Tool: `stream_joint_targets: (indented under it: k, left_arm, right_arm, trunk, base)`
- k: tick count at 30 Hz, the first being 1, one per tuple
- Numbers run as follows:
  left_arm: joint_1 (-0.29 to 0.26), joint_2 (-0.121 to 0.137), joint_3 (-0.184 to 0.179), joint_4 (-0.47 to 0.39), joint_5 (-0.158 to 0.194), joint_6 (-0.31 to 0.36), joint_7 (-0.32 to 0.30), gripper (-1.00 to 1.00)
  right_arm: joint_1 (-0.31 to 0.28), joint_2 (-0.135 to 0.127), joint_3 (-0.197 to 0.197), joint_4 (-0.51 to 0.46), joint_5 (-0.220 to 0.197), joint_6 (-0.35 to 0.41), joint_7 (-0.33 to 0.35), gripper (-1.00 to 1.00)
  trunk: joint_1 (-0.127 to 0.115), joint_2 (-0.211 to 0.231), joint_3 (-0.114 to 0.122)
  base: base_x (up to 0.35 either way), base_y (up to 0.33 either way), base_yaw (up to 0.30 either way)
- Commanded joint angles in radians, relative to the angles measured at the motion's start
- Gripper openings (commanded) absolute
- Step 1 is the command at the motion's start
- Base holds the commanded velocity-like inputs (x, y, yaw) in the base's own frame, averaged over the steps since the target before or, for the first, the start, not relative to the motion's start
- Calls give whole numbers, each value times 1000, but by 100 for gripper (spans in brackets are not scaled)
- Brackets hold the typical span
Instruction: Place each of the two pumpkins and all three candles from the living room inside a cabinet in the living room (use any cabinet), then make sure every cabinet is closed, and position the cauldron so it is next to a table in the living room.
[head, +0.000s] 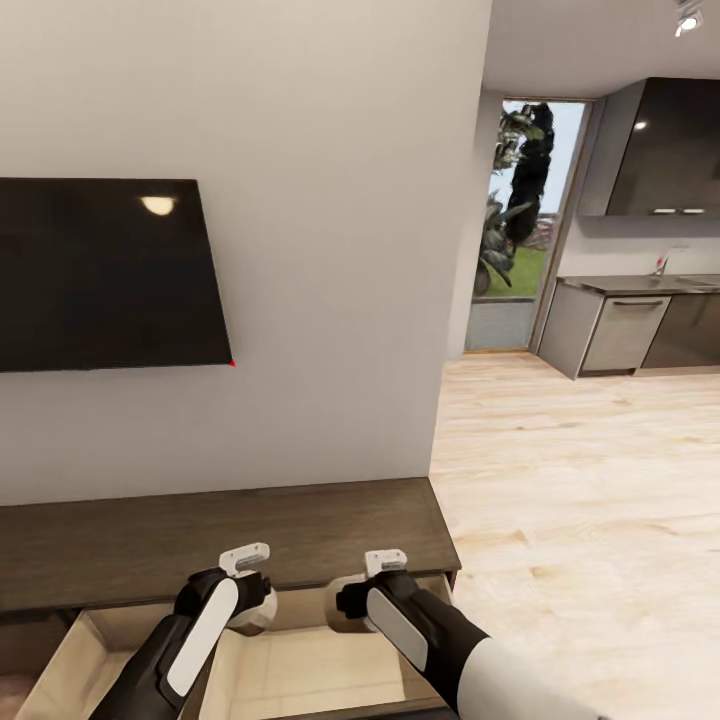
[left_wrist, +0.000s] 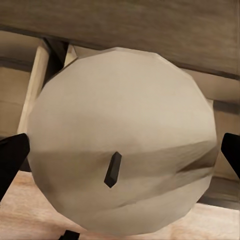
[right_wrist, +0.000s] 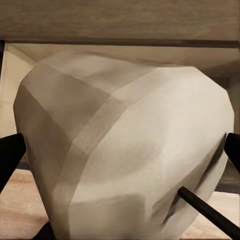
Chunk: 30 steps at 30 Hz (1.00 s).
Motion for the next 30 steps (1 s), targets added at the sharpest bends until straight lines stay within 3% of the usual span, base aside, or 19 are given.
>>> stream_joint_targets:
  k: [1,5,8,13,30]
  left_arm:
    - [-1,1,-9,-1,7,1,12,-100]
    - [-1,1,-50,-1,7,-1,12,-100]
    - [-1,1,-59,-1,8,-1,12,-100]
    - [-1,1,-63,-1,8,-1,12,-100]
    - [-1,4,-66,5,9,-1,11,-100]
  right_arm:
    - [-1,0,4,0,-8,1,-8,-100]
    - [-3,0,6,7,-1,-4,-4,-100]
    - [-3,0,21,8,4,-34,-2,-100]
    - [-3,0,46,28,4,-67,-8,-100]
    - [-3,0,49,37,-11,-64,-59,-100]
  trunk:
    - [0,-1,-1]
    - [0,-1,-1]
    - [0,-1,-1]
    - [0,-1,-1]
    - [0,-1,-1]
  base:
    - [0,0,0]
    - [0,0,0]
    - [0,0,0]
    - [0,0,0]
    - [3,64,0]
